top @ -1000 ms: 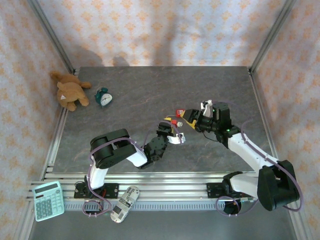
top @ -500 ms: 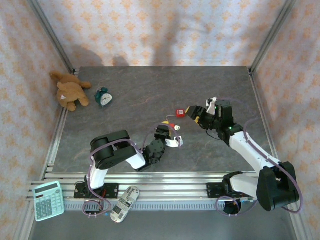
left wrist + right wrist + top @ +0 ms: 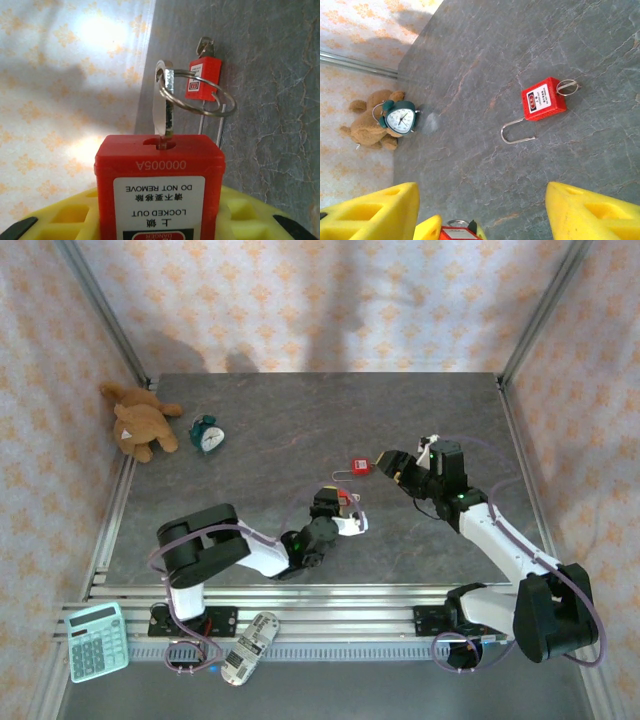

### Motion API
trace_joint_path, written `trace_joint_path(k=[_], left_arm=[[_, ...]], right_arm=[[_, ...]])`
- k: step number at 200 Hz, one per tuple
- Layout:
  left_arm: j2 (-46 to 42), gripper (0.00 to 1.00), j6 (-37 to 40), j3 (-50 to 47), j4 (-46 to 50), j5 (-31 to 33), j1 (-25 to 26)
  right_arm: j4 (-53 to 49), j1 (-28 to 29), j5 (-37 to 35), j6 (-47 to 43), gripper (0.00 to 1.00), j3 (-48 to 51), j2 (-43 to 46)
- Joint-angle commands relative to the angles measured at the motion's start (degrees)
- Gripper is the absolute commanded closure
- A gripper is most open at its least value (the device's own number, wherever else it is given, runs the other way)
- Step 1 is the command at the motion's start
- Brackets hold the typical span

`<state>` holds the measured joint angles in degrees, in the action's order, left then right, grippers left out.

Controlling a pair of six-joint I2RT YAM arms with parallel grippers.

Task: Unlock with the key

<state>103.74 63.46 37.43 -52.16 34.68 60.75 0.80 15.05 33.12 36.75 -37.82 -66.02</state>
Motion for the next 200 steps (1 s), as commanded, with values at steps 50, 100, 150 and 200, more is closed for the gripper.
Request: trace_joint_path(k=[50, 100, 150, 200], left_arm=[[-7.1, 0.77, -20.6, 16.3, 52.5, -17.3, -3.4], [-5.3, 0.79, -22.0, 20.4, 60.2, -25.9, -5.0], [-1.5, 0.79, -21.4, 22.2, 62.4, -27.1, -6.1], [2.8, 0.79, -20.0, 26.2, 63.4, -29.4, -9.3]], right_arm=[[0.3, -0.4, -1.9, -1.1, 0.34, 1.3, 1.7], [-1.0, -0.5, -2.5, -2.0, 0.34, 2.2, 3.5], [-1.2, -0.4, -2.7, -2.3, 0.34, 2.6, 4.3], [-2.0, -0.4, -3.8, -2.7, 0.34, 3.0, 5.2]])
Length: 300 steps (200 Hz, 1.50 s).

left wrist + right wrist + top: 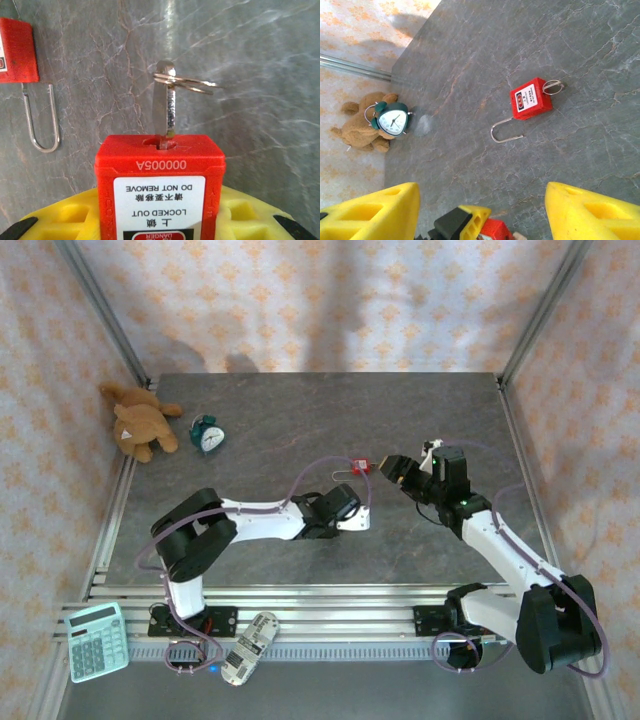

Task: Unlock with the key

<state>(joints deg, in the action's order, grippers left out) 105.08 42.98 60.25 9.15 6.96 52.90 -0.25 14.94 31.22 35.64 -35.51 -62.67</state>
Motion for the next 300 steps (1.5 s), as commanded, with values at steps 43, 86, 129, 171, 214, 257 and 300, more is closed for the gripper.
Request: trace_joint_path(k=[43, 86, 129, 171, 214, 257, 300], left_arm=[[5.8, 0.79, 1.5, 6.1, 3.3, -2.4, -2.6], [8.7, 0.77, 2.2, 8.7, 4.8, -3.3, -4.1], [10.5, 0.76, 2.6, 10.4, 5.8, -4.3, -4.8], [12.0, 0.72, 2.9, 12.0, 6.9, -5.0, -5.7], [13.5, 0.64, 3.5, 14.8, 8.8, -5.3, -6.7], [14.0, 0.53, 2.8, 16.4, 10.3, -5.8, -7.3], [14.0, 0.44, 2.2, 17.7, 11.4, -5.6, -7.8]], right_arm=[[-2.4, -0.3, -2.9, -2.4, 0.33, 0.7, 2.7], [-2.0, -0.4, -2.6, -2.4, 0.33, 0.5, 1.8], [-2.0, -0.5, -2.5, -2.4, 0.33, 0.5, 1.4], [-1.8, -0.6, -1.8, -2.4, 0.33, 0.2, 0.7], [-2.3, -0.6, -1.5, -2.6, 0.33, -0.3, 0.6], [-3.5, -0.6, -1.5, -2.9, 0.33, -0.6, 1.4], [-4.4, -0.6, -1.2, -2.8, 0.33, -1.1, 2.5]])
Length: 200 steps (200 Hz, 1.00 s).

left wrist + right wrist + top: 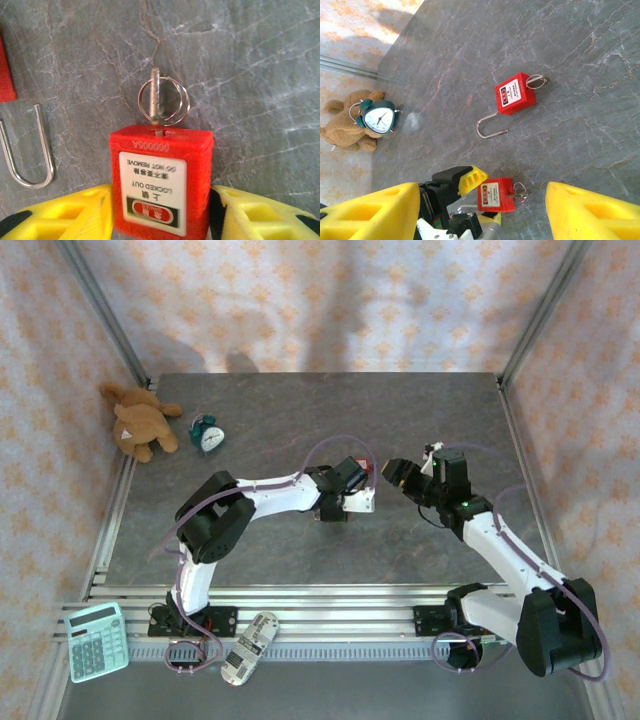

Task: Unlock with the key

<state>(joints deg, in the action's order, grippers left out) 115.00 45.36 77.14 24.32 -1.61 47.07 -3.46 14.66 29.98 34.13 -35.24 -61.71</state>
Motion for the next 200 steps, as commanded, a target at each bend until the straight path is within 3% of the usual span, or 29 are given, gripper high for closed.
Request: trace_joint_path(k=[1, 44, 56, 71, 81, 132, 148, 160, 200], left_arm=[[4.1, 0.44, -0.2, 0.9, -3.8, 3.0, -2.0], [0.9, 0.37, -1.7, 1.0, -5.4, 3.9, -2.3], [-1.3, 0.23, -2.6, 0.6, -6.7, 4.3, -2.4], [-5.2, 0.14, -4.0, -0.8, -8.7, 4.1, -2.5], [-8.7, 0.01, -5.4, -2.2, -10.8, 4.3, -2.6], [-24.1, 0.0, -11.8, -12.2, -23.5, 5.9, -2.6], [-27.8, 0.0, -16.8, -15.9, -28.0, 10.0, -2.7], [-30.6, 0.0, -21.2, -19.0, -30.3, 12.8, -2.6], [-42.7, 0.0, -29.3, -28.0, -28.9, 9.8, -2.6]], right_arm=[[-1.2, -0.3, 0.0, -1.3, 0.33, -1.3, 1.6], [-2.1, -0.3, 0.6, -1.2, 0.33, -1.3, 2.3], [-2.3, -0.4, -0.1, -1.3, 0.33, -1.1, 2.6], [-3.0, -0.3, -0.5, -1.6, 0.33, -1.6, 2.8], [-3.5, -0.3, -0.5, -1.9, 0.33, -2.0, 2.9], [-6.0, -0.3, -2.8, -3.6, 0.27, -7.1, 2.9], [-6.1, -0.2, -3.9, -3.8, 0.24, -8.2, 3.1], [-6.9, -0.1, -5.2, -4.9, 0.0, -9.5, 3.4], [-11.2, 1.8, -19.0, -3.8, 0.01, -13.4, 5.5]])
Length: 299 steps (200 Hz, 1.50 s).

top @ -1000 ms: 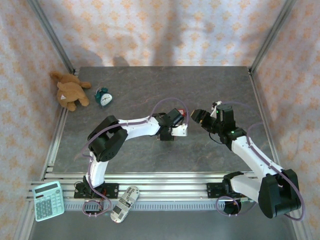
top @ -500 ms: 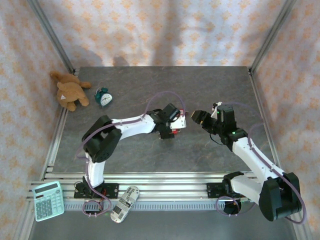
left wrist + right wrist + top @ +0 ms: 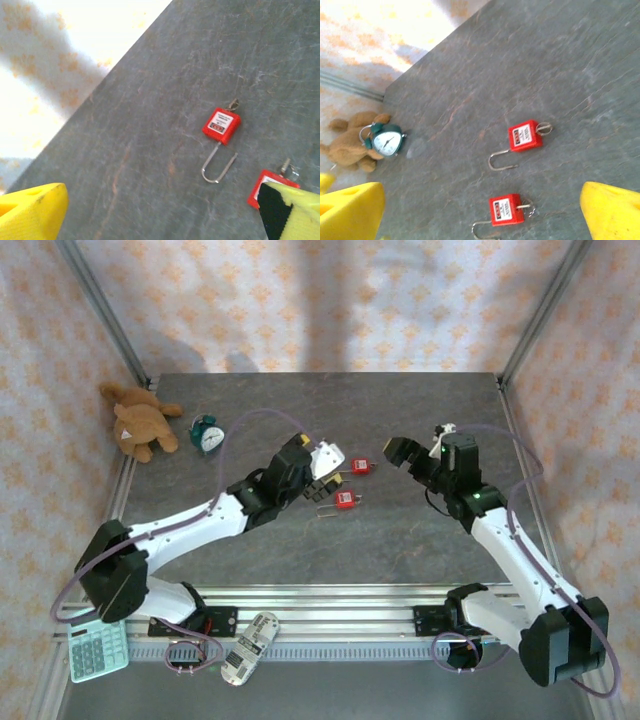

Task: Unlock with the key

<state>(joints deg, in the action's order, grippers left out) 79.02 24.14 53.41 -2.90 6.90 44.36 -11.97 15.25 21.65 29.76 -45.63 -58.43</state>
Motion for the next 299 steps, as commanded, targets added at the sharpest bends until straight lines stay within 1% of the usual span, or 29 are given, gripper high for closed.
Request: trace_joint_path(k=[1, 10, 23, 39, 50, 59, 75, 88, 106, 124, 149, 167, 183, 198, 210, 213, 223, 232, 238, 242, 246, 256, 260, 273, 280, 288, 299], left_arm=[[-7.0, 0.0, -8.3, -4.6, -1.9, 1.4, 0.1], [-10.0, 0.0, -9.0, -7.4, -3.2, 3.1, 0.1], [-14.1, 0.0, -8.8, -12.4, -7.4, 6.6, 0.1], [-18.8, 0.0, -6.9, -17.9, -11.8, 13.8, 0.1], [-21.6, 0.0, -6.4, -20.2, -12.3, 20.1, -0.3], [-23.4, 0.0, -7.1, -21.6, -11.9, 22.8, -1.3], [-26.2, 0.0, -7.7, -25.9, -14.9, 19.3, -5.4], [-27.9, 0.0, -8.8, -30.1, -18.7, 16.7, -8.8], [-29.0, 0.0, -10.6, -34.4, -22.8, 17.4, -14.2], [-29.0, 0.0, -12.7, -37.3, -25.4, 16.6, -20.4], [-25.7, 0.0, -15.9, -40.8, -31.7, 11.8, -30.5], [-22.1, 0.0, -17.3, -41.8, -34.6, 8.0, -35.5], [-15.8, 0.0, -20.5, -42.8, -41.7, 3.0, -39.7], [-8.9, 0.0, -20.8, -42.2, -49.7, 1.3, -40.9], [-4.2, 0.0, -22.0, -40.5, -52.4, 2.5, -41.1], [-2.8, 0.0, -22.3, -40.0, -54.6, 2.9, -41.2], [1.8, 0.0, -22.9, -38.2, -55.2, 4.3, -41.3], [6.7, 0.0, -23.3, -37.3, -57.1, 4.2, -41.5], [10.6, 0.0, -21.5, -37.2, -63.0, 3.1, -41.5], [11.6, 0.0, -20.8, -37.4, -65.4, 2.3, -41.4], [10.7, 0.0, -20.7, -37.5, -64.3, 1.2, -41.4], [6.8, 0.0, -22.0, -35.4, -52.8, 1.1, -41.4], [6.5, 0.0, -22.2, -34.5, -50.1, 1.1, -41.5], [9.4, 0.0, -20.2, -33.4, -53.3, -1.6, -41.6], [8.7, 0.0, -20.8, -33.4, -53.2, -0.5, -41.6], [7.8, 0.0, -21.7, -33.3, -50.3, 0.7, -41.6], [8.7, 0.0, -21.2, -33.4, -52.2, 0.5, -41.6]], right_arm=[[-2.6, 1.3, -11.0, 0.7, 0.01, -2.9, 2.2], [-0.5, 2.0, -13.9, -0.3, 0.01, -2.4, 2.2], [-0.6, 2.1, -15.4, -4.0, 0.01, -3.5, 1.4], [-1.9, 2.1, -18.7, -6.3, 0.01, -5.0, 0.5], [0.2, 2.2, -19.6, -8.9, 0.01, -4.6, 0.7], [2.7, 2.1, -21.2, -10.0, 0.01, -3.6, 0.9], [7.1, 2.1, -24.4, -10.8, 0.01, -1.8, 1.4], [11.4, 2.1, -24.2, -14.7, 0.01, 0.1, 1.6], [15.7, 2.1, -23.7, -21.2, 0.01, 2.7, 1.6], [17.0, 2.1, -25.3, -22.6, 0.01, 4.8, 1.2], [22.9, 2.0, -25.4, -27.6, 0.01, 10.1, 2.2], [25.8, 2.0, -24.9, -32.3, 0.01, 12.8, 2.6], [26.6, 1.9, -25.8, -34.4, 0.01, 14.0, 2.5], [29.6, 1.8, -26.9, -35.4, 0.01, 15.7, 1.9], [31.3, 1.5, -27.9, -36.5, 0.01, 16.9, 1.2], [31.5, 1.5, -28.2, -36.9, 0.01, 17.0, 1.0], [32.2, 1.3, -29.7, -38.2, 0.01, 17.4, 0.3], [33.1, 1.1, -30.6, -39.7, 0.01, 18.0, -0.4], [34.0, 0.7, -31.4, -40.7, 0.01, 18.5, -0.8], [34.4, 0.6, -32.0, -41.1, 0.01, 18.8, -1.2], [35.0, 0.4, -32.8, -41.3, 0.01, 19.2, -1.6], [36.8, -0.2, -34.4, -41.4, 0.01, 20.2, -2.8], [38.1, -0.4, -34.4, -41.4, 0.01, 20.8, -3.4], [44.0, -0.9, -35.2, -41.4, 0.01, 23.4, -6.2], [48.3, -1.1, -35.5, -41.6, 0.01, 24.9, -8.2], [52.6, -1.2, -36.7, -41.8, 0.01, 26.4, -11.3], [58.3, -1.5, -37.3, -41.8, 0.01, 28.0, -15.2]])
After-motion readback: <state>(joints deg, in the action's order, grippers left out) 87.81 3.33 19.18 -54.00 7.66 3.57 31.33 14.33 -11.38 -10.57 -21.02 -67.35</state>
